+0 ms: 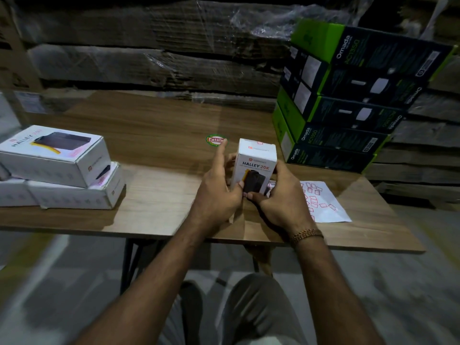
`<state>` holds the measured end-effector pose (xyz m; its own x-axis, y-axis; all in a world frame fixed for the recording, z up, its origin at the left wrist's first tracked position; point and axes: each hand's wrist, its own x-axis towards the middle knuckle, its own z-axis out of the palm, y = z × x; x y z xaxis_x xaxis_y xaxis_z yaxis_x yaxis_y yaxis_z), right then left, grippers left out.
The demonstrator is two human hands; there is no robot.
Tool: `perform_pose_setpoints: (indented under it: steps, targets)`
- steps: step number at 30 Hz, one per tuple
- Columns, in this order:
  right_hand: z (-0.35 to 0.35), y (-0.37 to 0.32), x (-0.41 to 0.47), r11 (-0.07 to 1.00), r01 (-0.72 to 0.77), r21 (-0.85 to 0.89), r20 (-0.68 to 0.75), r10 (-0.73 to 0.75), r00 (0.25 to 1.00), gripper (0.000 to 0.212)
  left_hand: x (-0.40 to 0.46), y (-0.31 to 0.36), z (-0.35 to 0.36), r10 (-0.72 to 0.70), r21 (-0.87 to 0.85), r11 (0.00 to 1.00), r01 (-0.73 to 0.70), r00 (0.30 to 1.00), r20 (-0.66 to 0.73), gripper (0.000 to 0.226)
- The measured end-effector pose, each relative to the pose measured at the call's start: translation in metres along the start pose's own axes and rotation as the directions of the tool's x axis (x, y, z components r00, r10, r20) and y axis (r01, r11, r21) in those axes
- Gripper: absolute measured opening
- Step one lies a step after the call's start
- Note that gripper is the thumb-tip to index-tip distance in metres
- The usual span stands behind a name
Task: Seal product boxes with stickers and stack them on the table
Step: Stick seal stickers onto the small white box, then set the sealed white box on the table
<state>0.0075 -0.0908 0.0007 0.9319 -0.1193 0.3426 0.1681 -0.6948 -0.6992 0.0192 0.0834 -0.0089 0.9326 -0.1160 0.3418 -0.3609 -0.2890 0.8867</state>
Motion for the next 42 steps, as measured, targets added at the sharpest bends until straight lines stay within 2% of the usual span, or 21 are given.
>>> perform_pose_setpoints:
  steps: [5,10,13,16,21,27,31,42]
  targets:
    - [-0.003,-0.002,0.000,1.000,-0.023,0.019,0.028,0.022,0.999,0.082,0.001,-0.002,-0.002,-0.044,-0.051,0.998,0.046,0.999,0.031,0.106]
    - [-0.010,-0.001,0.005,0.995,-0.070,0.065,0.070,0.066,0.995,0.071,0.002,-0.005,0.000,-0.052,-0.085,0.995,0.052,0.999,0.003,0.102]
    - [-0.010,-0.002,0.014,0.993,-0.093,0.079,0.052,0.089,0.995,0.064,0.004,-0.004,0.003,-0.093,-0.056,0.995,0.088,0.991,-0.097,0.090]
    - [-0.008,-0.006,0.030,0.990,-0.119,0.075,0.015,0.118,0.993,0.067,0.006,-0.004,0.003,-0.109,-0.011,0.994,0.109,0.968,-0.227,0.075]
    - [0.002,-0.006,0.075,0.989,-0.149,0.007,-0.027,0.149,0.988,0.059,0.010,-0.009,0.003,-0.152,-0.047,0.988,0.145,0.922,-0.356,0.056]
    - [0.017,0.002,0.133,0.989,-0.141,-0.033,-0.014,0.140,0.990,0.063,0.009,-0.003,0.005,-0.146,-0.018,0.989,0.149,0.926,-0.349,0.046]
    - [0.025,0.019,0.158,0.971,-0.212,-0.108,-0.026,0.211,0.977,0.052,0.010,-0.005,0.006,-0.127,-0.015,0.991,0.130,0.922,-0.367,0.043]
    - [0.033,0.016,0.169,0.946,-0.237,-0.222,-0.052,0.231,0.971,0.047,0.012,-0.003,0.005,-0.157,-0.008,0.986,0.166,0.919,-0.361,0.043]
